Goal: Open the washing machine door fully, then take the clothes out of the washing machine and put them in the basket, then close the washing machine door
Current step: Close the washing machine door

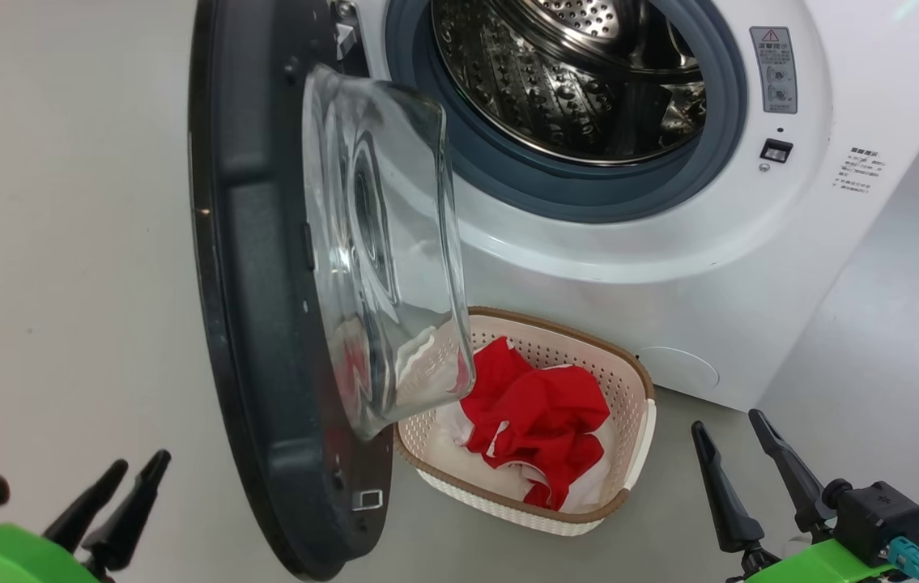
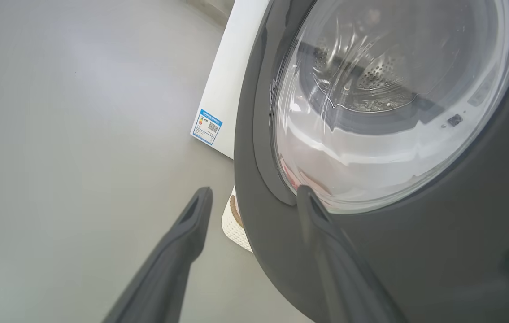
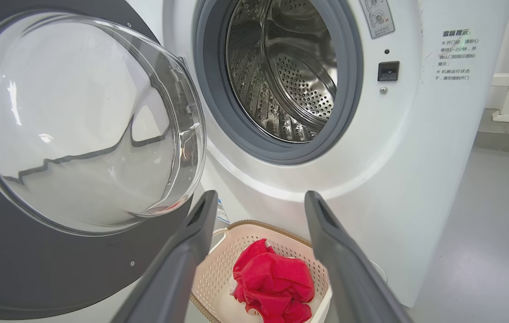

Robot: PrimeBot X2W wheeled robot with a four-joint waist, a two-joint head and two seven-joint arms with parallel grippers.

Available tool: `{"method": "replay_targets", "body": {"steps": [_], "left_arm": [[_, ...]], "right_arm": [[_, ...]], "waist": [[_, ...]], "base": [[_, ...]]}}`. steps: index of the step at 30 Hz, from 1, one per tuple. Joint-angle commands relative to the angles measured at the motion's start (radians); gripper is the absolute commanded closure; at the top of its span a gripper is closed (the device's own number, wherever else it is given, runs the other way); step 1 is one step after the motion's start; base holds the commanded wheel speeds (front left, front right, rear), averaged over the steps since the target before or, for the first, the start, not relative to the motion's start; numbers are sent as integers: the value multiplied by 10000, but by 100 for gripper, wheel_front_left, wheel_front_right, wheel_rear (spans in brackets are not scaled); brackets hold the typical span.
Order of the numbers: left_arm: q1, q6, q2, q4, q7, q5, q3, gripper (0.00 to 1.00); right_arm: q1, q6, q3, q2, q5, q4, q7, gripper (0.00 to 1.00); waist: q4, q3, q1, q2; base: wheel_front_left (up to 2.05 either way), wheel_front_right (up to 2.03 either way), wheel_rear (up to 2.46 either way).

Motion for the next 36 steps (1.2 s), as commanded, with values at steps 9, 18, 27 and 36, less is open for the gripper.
{"method": "replay_targets", "body": {"steps": [9,18,27,36], "left_arm": [[222,-55,-353,870,-2663,1235,-21,0],[436,241,-1499,1060,-3096,3009,1076,0],[1320,311,-3346,-334,-3102,7081,3381,0],[1793,27,-4754,-1760,-3103,9620,4636,0]], "right_arm": [[-294,65,111,-160,-53,-253,-65,0],[-372,65,-72,-198,-69,-306,-65,0],[-397,65,-150,-219,-67,-303,-65,0],[-359,65,-189,-200,-74,-336,-65,0]], "waist": [[-54,106,0,0],[-100,201,0,0],[-142,130,0,0],[-187,-11,0,0]], "base": [[0,0,0],[0,0,0],[0,0,0],[0,0,0]]}}
